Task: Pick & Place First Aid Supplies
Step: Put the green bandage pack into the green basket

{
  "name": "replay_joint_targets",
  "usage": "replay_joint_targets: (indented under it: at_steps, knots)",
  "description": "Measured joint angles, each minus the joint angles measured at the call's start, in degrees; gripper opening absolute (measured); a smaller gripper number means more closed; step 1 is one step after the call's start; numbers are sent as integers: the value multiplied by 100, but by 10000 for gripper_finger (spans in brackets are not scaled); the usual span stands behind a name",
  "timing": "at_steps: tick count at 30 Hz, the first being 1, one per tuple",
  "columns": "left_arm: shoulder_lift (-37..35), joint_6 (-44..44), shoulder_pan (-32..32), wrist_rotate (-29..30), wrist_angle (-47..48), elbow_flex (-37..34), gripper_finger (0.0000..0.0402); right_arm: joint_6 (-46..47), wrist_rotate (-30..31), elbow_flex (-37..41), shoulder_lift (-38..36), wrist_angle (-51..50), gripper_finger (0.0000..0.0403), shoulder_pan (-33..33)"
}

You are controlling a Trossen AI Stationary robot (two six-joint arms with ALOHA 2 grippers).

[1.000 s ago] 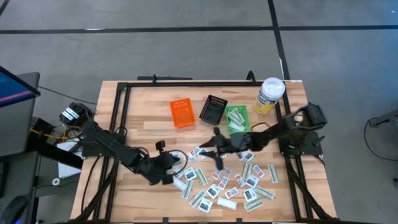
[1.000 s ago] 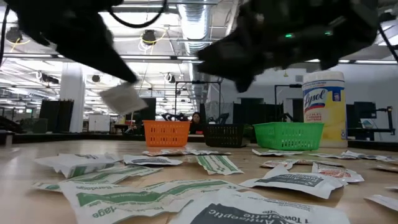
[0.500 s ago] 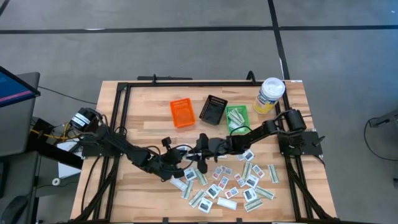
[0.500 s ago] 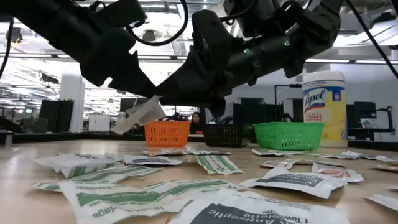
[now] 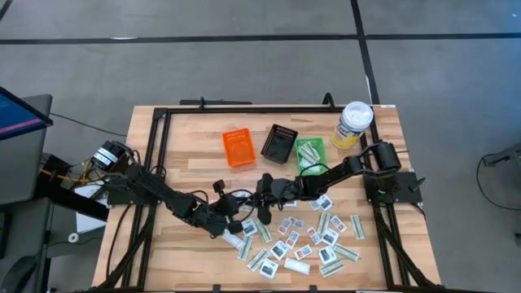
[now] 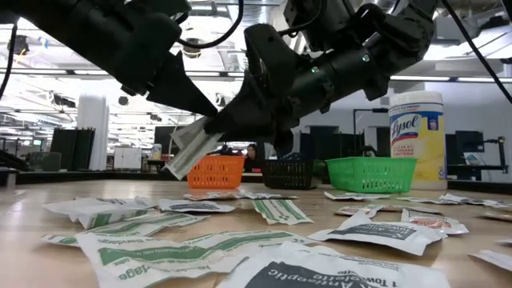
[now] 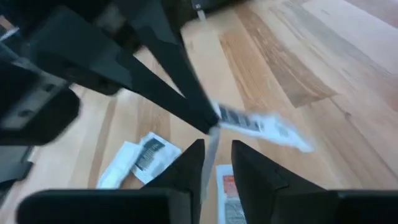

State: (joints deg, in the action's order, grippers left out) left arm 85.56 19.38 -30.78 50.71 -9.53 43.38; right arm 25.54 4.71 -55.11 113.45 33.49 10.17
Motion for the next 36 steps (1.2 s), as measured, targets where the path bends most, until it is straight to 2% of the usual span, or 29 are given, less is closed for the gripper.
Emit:
replay_joint_targets:
  at_steps: [6, 9, 16, 25, 29, 32, 36]
  knots:
    - [0, 11, 2, -267, -34, 0, 4, -169, -40, 0, 0, -249, 7, -18]
    - [-2, 42, 0, -469, -60, 0, 4, -192, -106, 7, 0, -385, 9, -16]
    - [-2, 57, -1, -977, -71, 0, 24, -17, -786, 7, -234, -927, 2, 2]
    - [-2, 179, 2, -1009, -69, 0, 63, -70, -721, 4, -1530, -3242, 2, 40]
    - [-4, 210, 2, -1009, -69, 0, 73, -309, -44, 4, -2289, -4462, 1, 173]
    - [-4, 210, 2, -1009, -69, 0, 78, -320, 1043, 4, -2785, -5464, 1, 227]
    - [-4, 211, 2, -1065, -69, 0, 84, 293, 2304, 4, -3198, -6896, 1, 100]
